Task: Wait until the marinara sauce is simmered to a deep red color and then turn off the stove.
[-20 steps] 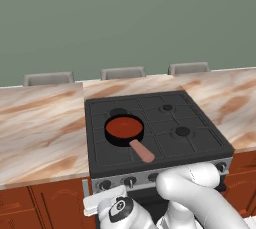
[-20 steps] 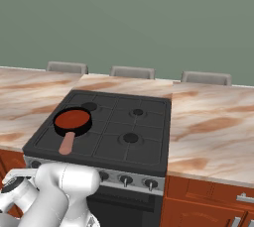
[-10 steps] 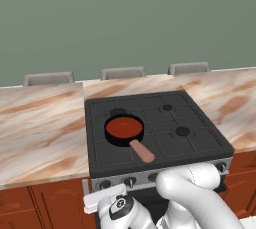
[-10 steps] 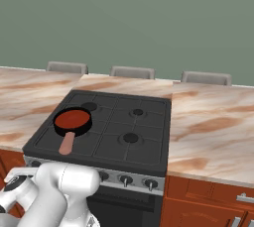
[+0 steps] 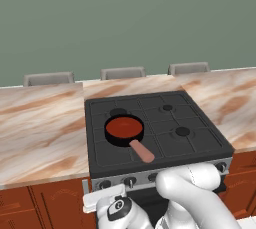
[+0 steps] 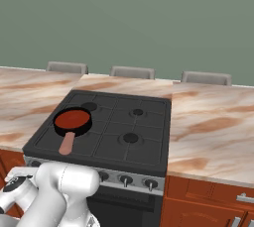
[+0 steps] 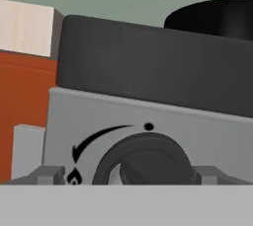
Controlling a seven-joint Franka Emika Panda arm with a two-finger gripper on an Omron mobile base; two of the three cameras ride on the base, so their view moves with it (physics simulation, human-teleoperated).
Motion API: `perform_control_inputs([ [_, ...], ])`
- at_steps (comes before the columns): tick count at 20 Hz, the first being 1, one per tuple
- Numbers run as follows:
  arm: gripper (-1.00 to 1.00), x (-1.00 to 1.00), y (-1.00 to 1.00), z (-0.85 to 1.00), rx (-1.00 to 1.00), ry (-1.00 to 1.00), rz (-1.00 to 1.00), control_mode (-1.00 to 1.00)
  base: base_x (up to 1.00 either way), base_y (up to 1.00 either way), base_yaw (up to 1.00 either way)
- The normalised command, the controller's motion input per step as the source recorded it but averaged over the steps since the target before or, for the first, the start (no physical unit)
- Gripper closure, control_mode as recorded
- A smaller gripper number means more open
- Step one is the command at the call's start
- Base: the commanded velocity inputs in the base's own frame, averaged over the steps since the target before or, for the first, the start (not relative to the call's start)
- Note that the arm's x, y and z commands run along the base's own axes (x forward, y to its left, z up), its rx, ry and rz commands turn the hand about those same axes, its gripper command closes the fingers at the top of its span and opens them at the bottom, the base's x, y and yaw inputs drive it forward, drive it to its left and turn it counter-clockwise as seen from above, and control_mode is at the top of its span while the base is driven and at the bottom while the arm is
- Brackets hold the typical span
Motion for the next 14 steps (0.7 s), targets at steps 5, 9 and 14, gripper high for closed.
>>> perform_control_inputs([
  [5, -1.00, 0.00, 0.00, -0.12, 0.01, 0.00, 0.00, -1.00, 0.00, 0.00, 0.00],
  [9, 1.00, 0.00, 0.00, 0.00, 0.00, 0.00, 0.00, -1.00, 0.00, 0.00, 0.00],
  [14, 1.00, 0.00, 0.00, 0.00, 0.00, 0.00, 0.00, -1.00, 0.00, 0.00, 0.00],
])
